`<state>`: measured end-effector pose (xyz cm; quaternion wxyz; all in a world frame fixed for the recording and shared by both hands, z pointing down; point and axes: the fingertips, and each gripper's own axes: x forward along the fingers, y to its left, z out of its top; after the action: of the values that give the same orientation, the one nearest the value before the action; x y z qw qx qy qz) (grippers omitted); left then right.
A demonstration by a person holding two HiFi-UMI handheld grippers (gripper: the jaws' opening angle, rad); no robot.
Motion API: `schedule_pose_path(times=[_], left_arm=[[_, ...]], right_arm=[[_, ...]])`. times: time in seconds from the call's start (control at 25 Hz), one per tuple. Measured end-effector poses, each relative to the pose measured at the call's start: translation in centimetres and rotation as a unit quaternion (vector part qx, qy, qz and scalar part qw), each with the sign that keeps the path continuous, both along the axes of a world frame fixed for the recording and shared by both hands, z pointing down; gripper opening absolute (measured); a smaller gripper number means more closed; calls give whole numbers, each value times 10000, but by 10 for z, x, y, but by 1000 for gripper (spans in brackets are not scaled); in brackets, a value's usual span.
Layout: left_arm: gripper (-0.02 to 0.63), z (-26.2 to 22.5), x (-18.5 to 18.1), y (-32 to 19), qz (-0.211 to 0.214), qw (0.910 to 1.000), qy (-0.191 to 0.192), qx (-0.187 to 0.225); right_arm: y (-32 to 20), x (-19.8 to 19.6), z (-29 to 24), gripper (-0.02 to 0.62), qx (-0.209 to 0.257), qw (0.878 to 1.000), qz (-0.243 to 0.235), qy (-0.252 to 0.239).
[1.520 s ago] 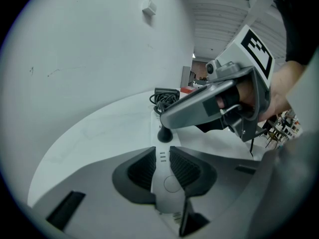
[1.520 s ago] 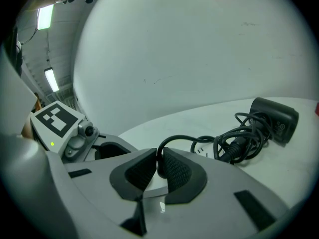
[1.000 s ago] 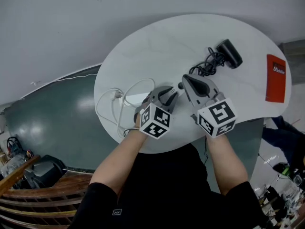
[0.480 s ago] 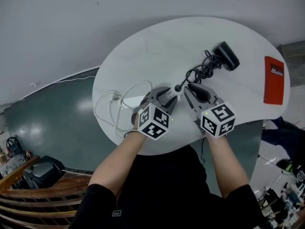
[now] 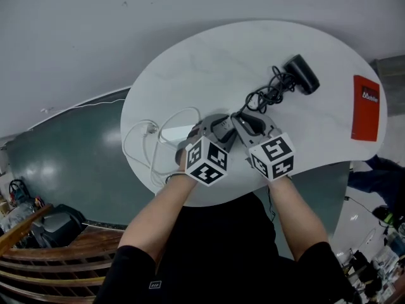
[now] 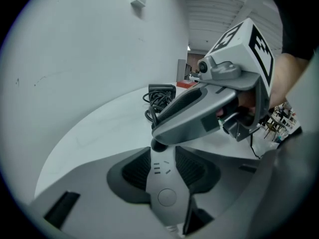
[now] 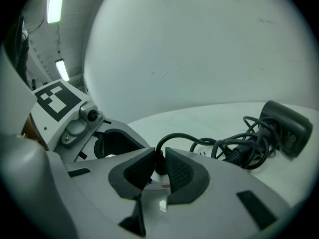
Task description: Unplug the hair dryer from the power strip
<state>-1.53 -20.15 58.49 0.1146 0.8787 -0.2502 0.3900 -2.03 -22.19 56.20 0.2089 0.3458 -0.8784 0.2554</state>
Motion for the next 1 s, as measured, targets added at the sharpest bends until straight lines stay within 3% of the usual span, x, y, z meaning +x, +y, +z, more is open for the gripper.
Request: schedule_pose_path(times=[0.24,0.44,0.76,1.0], left_arm=[[155,0,-1,-10,-183,9998,48,23],[158,-1,0,-10,-282,9994,174,134],[158,-1,-1,-11,-404,9987,283,127],[158,-1,0,-10,-421,9986,275,132]], right_arm=[[0,-7,-3,67,398,9981,-343,312],[-1,-7,-5,64,415,9982,-299,326],[-4,-5,-13,63,306,9992,-210,115],[-22,-8,-45,63,459,9984,-27,-331]])
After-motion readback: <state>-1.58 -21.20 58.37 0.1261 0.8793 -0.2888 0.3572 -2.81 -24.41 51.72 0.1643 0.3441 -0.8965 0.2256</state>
